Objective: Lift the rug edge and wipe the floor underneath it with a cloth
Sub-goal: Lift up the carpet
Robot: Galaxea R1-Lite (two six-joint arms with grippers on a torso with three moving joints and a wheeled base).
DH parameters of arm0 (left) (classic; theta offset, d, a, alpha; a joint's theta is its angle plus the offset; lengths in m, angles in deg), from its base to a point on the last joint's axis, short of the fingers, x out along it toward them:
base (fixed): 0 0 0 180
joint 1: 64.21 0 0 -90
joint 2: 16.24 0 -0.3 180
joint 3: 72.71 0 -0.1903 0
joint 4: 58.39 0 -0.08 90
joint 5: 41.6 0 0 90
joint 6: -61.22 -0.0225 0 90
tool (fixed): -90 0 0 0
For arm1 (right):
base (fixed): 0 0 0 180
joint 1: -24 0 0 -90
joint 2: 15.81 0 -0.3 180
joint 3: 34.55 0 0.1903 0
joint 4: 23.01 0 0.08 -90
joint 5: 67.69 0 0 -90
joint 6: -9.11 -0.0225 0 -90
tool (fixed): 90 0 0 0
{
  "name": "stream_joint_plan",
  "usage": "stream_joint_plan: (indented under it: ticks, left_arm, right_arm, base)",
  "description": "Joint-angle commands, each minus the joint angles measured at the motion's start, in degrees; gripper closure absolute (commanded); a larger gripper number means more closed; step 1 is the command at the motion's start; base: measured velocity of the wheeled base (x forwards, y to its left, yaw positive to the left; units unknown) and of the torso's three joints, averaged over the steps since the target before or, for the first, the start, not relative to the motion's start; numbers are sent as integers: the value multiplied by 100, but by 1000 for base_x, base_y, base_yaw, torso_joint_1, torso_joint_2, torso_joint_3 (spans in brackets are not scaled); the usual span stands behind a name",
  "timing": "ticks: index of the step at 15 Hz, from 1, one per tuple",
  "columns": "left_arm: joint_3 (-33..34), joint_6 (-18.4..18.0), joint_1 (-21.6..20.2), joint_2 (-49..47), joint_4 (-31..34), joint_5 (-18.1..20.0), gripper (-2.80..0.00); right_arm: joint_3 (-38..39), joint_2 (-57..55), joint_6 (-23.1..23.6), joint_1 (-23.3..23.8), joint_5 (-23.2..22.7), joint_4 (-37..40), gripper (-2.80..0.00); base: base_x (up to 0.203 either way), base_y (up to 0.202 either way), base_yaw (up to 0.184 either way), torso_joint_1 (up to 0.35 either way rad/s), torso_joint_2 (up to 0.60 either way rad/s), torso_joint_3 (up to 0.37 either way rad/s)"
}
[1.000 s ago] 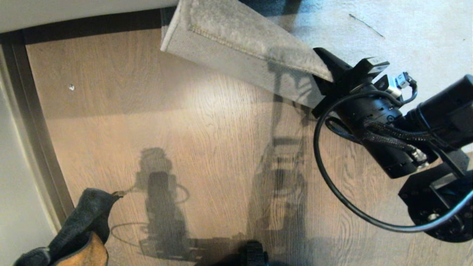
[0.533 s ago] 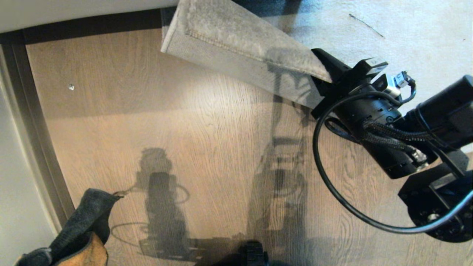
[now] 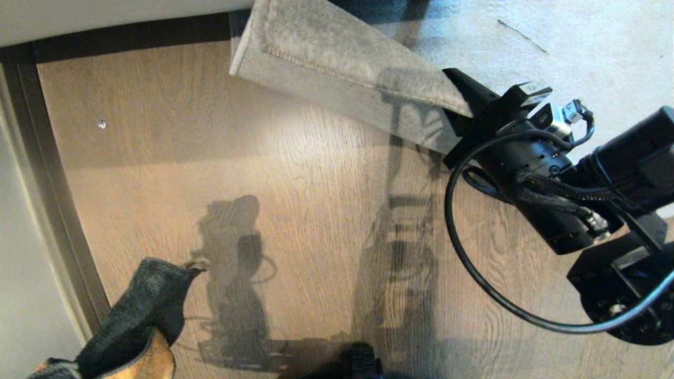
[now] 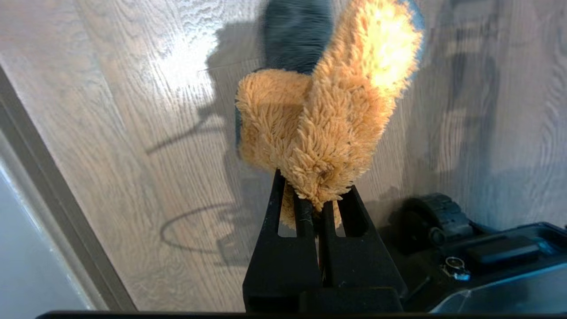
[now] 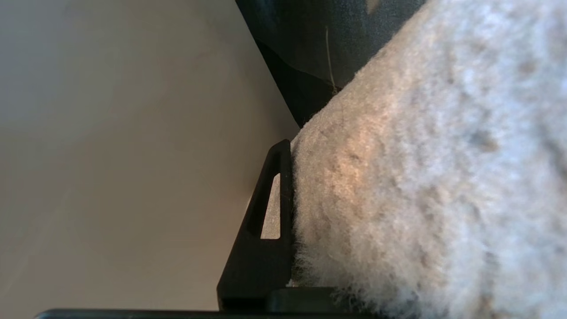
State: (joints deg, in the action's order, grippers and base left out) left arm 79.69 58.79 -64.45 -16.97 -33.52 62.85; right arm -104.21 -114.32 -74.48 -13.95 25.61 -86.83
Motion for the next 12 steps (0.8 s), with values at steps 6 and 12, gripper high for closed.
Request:
stream_joint_plan:
  ticks: [6,12]
  left_arm:
    - [54,181,-2,74,-1,-13,0]
    - [62,284,-2,74,-69,-57,0]
  right_arm:
    - [33,10,-16,-2,4,-277,0]
    - [33,-34,-7,3,4,-277,0]
  base:
    - [0,0,0,0,0,0]
    - [0,0,0,0,0,0]
